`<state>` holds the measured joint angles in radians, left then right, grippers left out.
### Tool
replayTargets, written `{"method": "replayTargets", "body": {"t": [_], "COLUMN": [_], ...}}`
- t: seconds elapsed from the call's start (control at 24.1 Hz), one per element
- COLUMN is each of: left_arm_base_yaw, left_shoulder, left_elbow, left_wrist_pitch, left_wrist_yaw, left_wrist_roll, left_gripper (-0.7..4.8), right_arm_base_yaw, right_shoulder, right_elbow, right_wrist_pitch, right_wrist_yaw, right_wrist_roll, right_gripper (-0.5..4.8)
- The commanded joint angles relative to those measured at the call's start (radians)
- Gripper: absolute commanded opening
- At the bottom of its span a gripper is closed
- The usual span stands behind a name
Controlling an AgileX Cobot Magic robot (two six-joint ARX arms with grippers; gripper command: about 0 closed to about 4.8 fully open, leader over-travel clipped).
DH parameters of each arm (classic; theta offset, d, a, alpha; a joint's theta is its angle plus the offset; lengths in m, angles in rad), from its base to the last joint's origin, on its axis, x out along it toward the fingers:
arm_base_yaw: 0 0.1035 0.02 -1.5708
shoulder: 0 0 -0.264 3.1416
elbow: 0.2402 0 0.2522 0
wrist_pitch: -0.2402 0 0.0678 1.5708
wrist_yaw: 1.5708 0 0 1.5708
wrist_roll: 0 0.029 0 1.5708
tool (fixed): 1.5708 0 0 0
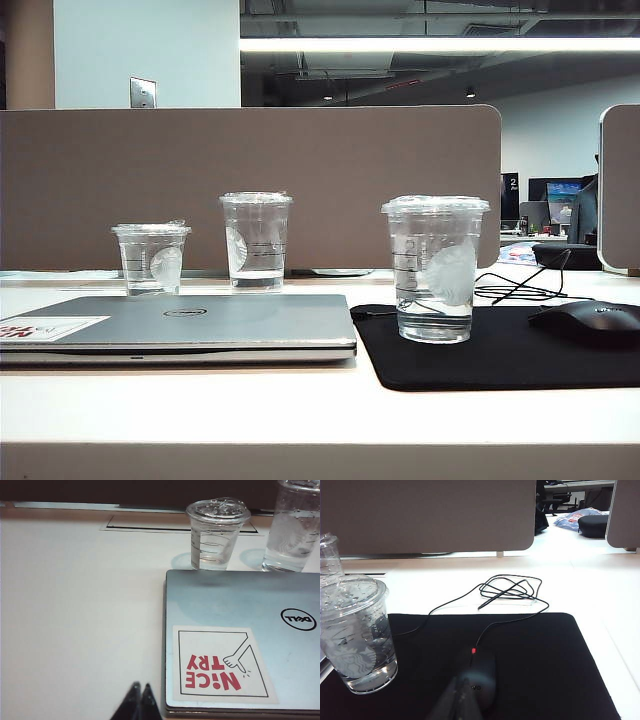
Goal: Pick up the coffee cup on the right and place it on the right side of the laptop.
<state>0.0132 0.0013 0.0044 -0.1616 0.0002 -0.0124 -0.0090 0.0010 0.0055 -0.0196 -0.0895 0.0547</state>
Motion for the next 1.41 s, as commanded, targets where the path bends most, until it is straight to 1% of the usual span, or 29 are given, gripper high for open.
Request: {"method": "replayTargets", "body": {"t": [0.04,0.21,0.37,0.62,1.41], "left_arm_base_yaw": [0.001,0.001,0.001,0.001,0.001], "left_shoulder": [0.0,0.0,0.0,0.0,0.0], "left_elbow": [0.003,0.003,0.003,0.003,0.003], "left_wrist_pitch": [-0.003,-0.003,-0.003,-0.003,-0.003], "left_wrist_yaw": [0.003,0.004,0.004,0.004,0.004], "left_wrist_roll": [0.004,0.004,0.004,0.004,0.004], "left_gripper": [-0.05,-0.05,-0.05,-0.05,-0.05], "right_arm_base_yaw": [0.0,0.002,0.002,0.002,0.002], "right_shoulder": [-0.002,-0.002,-0.002,-0.002,-0.002], "right_elbow": [-0.005,-0.005,-0.005,-0.005,-0.005], "right_wrist_pitch": [0.026,0.032,0.04,0.099,0.098], "right_wrist_yaw": [0.002,0.009,0.052,0.053,0.053], "right_wrist_roll": [-0.005,0.008,0.057,0.057,0.056], "right_gripper": [-0.06,-0.05,-0.05,-0.06,-0.05]}}
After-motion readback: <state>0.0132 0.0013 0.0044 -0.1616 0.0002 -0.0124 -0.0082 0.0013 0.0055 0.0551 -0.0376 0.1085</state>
